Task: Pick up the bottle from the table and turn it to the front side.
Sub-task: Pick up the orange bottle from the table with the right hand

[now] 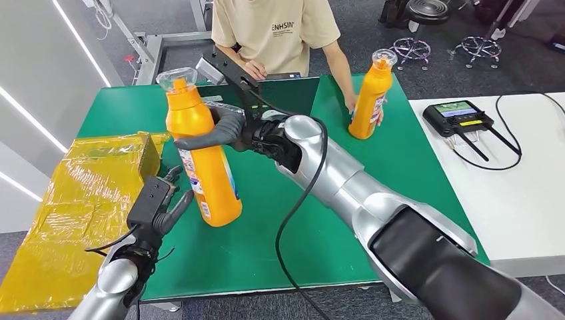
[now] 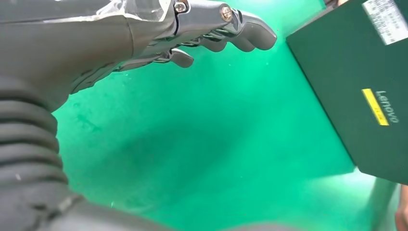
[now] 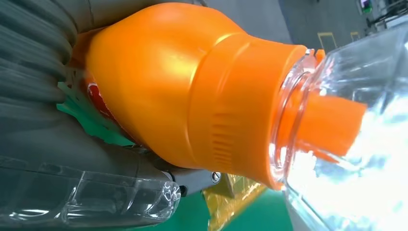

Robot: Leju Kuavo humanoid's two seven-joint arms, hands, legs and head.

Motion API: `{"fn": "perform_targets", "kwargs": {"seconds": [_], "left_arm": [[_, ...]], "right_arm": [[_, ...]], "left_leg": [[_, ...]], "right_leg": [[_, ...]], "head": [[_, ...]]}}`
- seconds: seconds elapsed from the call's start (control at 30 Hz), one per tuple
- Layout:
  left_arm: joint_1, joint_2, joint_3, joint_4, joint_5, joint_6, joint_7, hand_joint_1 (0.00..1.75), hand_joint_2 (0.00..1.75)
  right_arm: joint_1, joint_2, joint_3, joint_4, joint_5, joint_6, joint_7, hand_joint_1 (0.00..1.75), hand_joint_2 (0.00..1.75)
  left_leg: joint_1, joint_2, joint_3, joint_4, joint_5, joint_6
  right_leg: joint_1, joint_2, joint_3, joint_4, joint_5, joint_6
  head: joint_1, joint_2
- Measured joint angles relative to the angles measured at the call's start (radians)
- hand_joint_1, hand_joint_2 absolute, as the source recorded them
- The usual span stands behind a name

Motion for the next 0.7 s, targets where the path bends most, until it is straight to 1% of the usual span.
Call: {"fn": "perform_targets", "kwargs": {"seconds": [0.23,0.3,0.33,0.37,0.43,0.47,0.57,0.7], "left_arm": [[-0.018,-0.027,-0.041,0.033,0.0,-0.013,0.003,0.02,1.75],[-0.019,-0.039,-0.055,0.036,0.013,-0.015,0.007,0.44,1.75],[-0.019,-0.045,-0.062,0.036,0.021,-0.016,0.008,0.57,1.75],[-0.019,-0.051,-0.069,0.036,0.028,-0.016,0.01,0.55,1.75],[-0.018,-0.062,-0.085,0.036,0.041,-0.016,0.012,0.14,1.75],[-0.017,-0.066,-0.093,0.035,0.047,-0.016,0.013,0.0,1.31],[-0.014,-0.078,-0.11,0.024,0.068,-0.02,0.016,0.0,0.0],[-0.009,-0.088,-0.121,0.006,0.1,-0.039,0.022,0.0,0.0]], "right_arm": [[0.019,0.007,0.014,0.004,-0.036,-0.017,-0.005,1.75,1.75],[0.02,0.007,0.014,0.002,-0.039,-0.02,-0.005,1.75,1.75],[0.02,0.008,0.014,0.0,-0.04,-0.02,-0.006,1.75,1.75],[0.02,0.008,0.014,-0.002,-0.04,-0.02,-0.006,1.75,1.75],[0.02,0.011,0.014,-0.005,-0.041,-0.021,-0.005,1.75,1.75],[0.02,0.012,0.014,-0.007,-0.04,-0.023,-0.006,1.75,1.75],[0.021,0.013,0.013,-0.013,-0.033,-0.031,-0.01,1.75,1.75],[0.021,0.012,0.009,-0.023,-0.021,-0.037,-0.018,1.75,1.75]], "left_leg": [[0.0,0.0,0.0,0.0,0.0,0.0],[0.0,0.0,0.0,0.0,0.0,0.0],[0.0,0.0,0.0,0.0,0.0,0.0],[0.0,0.0,0.0,0.0,0.0,0.0],[0.0,0.0,0.0,0.0,0.0,0.0],[0.0,0.0,0.0,0.0,0.0,0.0],[0.0,0.0,0.0,0.0,0.0,0.0],[0.0,0.001,0.0,0.0,0.0,0.0]], "right_leg": [[0.0,0.0,0.0,0.0,0.0,0.0],[0.0,0.0,0.0,0.0,0.0,0.0],[0.0,0.0,0.0,0.0,0.0,0.0],[0.0,0.0,0.0,0.0,0.0,0.0],[0.0,0.0,0.0,0.0,0.0,0.0],[0.0,0.0,0.0,0.0,0.0,0.0],[0.0,0.0,0.0,0.0,0.0,0.0],[0.0,0.001,0.0,0.0,0.0,0.0]], "head": [[0.0,0.0],[0.0,0.0],[0.0,0.0],[0.0,0.0],[0.0,0.0],[0.0,0.0],[0.0,0.0],[0.0,0.0]]}}
